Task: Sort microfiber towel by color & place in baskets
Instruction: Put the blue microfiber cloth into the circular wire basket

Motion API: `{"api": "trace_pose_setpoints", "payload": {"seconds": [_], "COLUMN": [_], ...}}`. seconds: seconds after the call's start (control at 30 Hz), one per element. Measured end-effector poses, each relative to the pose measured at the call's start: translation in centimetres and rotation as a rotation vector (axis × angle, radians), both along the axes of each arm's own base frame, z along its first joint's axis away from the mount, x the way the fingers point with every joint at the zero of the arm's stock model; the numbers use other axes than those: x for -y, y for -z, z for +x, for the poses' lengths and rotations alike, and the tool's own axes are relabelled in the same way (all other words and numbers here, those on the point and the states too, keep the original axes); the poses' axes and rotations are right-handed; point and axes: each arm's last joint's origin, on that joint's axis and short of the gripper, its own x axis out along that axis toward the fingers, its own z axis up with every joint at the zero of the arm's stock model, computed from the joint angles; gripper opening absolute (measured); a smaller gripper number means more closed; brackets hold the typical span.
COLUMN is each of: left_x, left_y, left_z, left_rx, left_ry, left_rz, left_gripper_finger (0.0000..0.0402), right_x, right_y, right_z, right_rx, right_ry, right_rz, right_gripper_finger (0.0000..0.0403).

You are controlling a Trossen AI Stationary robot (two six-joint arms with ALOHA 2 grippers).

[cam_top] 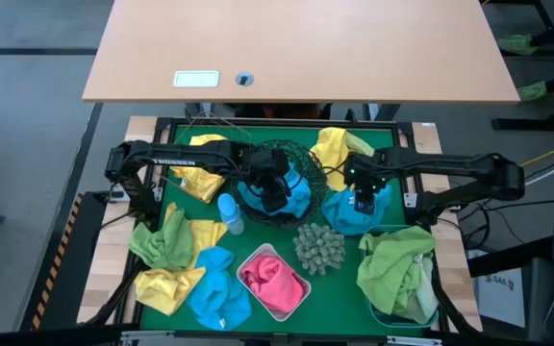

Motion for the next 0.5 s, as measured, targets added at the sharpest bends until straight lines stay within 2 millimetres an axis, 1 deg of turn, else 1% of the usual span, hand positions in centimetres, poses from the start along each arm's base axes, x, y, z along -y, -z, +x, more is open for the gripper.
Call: {"api": "trace_pose_setpoints", "payload": {"seconds": [0.1,0.37,0.5], "left_x": [0.0,0.0,0.0], "left_y": [0.0,0.0,0.0], "left_z": [0.0,0.0,0.0], "left_rx": [0.000,0.001,0.000], "left_ry": [-0.002,-0.005,-0.005], "left_rz": [0.002,0.006,0.006], "left_gripper_finger": [0.0126,0.0126,0.0126], "right_x": [0.5,1.6,1.8], "right_y": [1.1,2.6,3.3], "right_z": [-0.4,-0.7,-0.7], "right_rx": [-0.006,0.027,0.020], "right_ry": [0.031,0.089,0.098], "right_rz": [-0.006,-0.017,-0.025], "right_gripper_finger": [0.0184,0.0184,0.0184]}}
